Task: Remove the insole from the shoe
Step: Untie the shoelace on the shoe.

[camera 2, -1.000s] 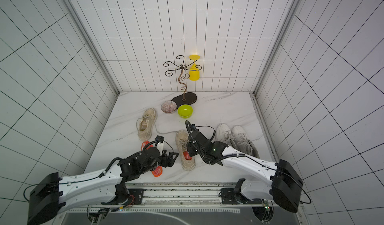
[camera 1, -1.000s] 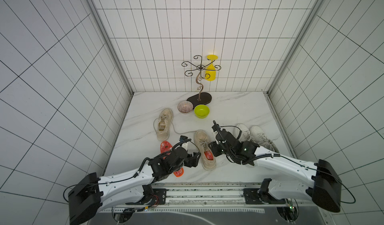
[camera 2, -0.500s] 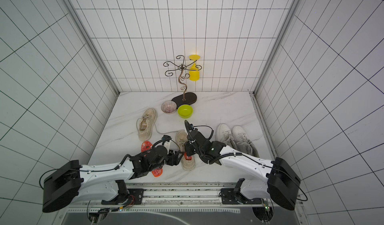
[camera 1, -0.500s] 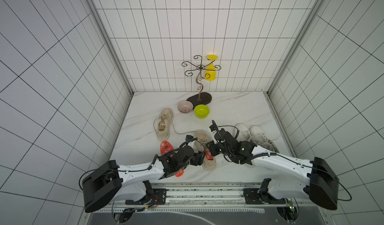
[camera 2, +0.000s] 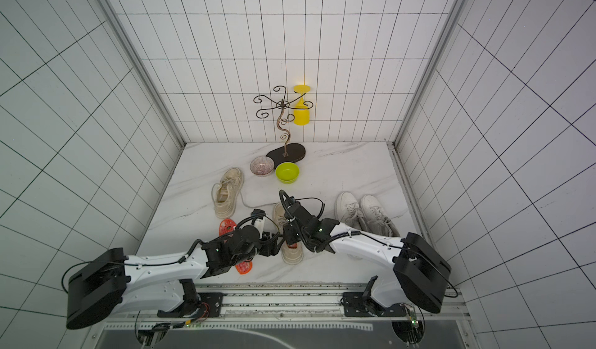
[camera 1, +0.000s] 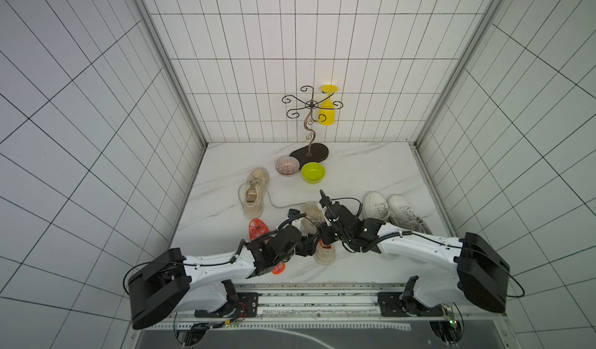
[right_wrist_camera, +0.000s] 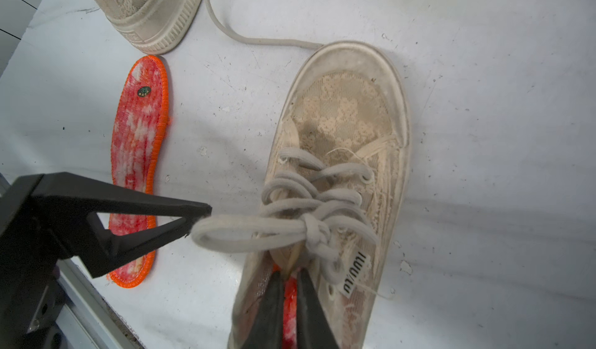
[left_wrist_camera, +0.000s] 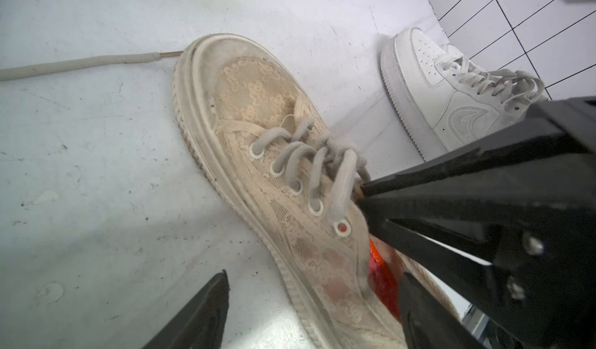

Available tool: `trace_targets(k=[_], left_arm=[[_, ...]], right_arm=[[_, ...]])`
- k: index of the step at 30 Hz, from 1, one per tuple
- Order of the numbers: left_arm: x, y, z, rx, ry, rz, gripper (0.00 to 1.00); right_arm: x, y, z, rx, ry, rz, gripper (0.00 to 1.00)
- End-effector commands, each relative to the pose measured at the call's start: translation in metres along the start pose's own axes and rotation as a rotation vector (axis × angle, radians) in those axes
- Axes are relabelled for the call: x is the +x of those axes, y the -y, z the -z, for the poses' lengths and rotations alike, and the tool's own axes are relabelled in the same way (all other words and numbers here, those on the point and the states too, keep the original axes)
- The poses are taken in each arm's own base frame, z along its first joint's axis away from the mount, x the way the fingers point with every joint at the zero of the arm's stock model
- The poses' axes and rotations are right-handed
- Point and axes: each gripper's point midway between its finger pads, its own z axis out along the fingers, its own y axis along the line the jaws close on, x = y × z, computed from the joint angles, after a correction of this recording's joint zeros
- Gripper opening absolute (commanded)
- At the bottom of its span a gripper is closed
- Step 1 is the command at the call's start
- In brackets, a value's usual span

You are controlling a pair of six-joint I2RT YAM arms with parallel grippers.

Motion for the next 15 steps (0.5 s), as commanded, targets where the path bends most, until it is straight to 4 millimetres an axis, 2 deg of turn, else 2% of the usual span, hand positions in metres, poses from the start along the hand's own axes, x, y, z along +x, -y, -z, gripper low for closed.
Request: trace_targets(k=[1,15], left_arm=[[-0.003,-0.001,0.003,0.002,0.028,0.015,0.81],[-0.002,-0.005,0.006,-0.007,0.035,0.018,0.80]], right_arm=[[-0.011,-0.006,0.001,0.007,0.022,-0.011,0.13],[-0.022,0.000,0.002,0.087,0.055,-0.011,0.18]])
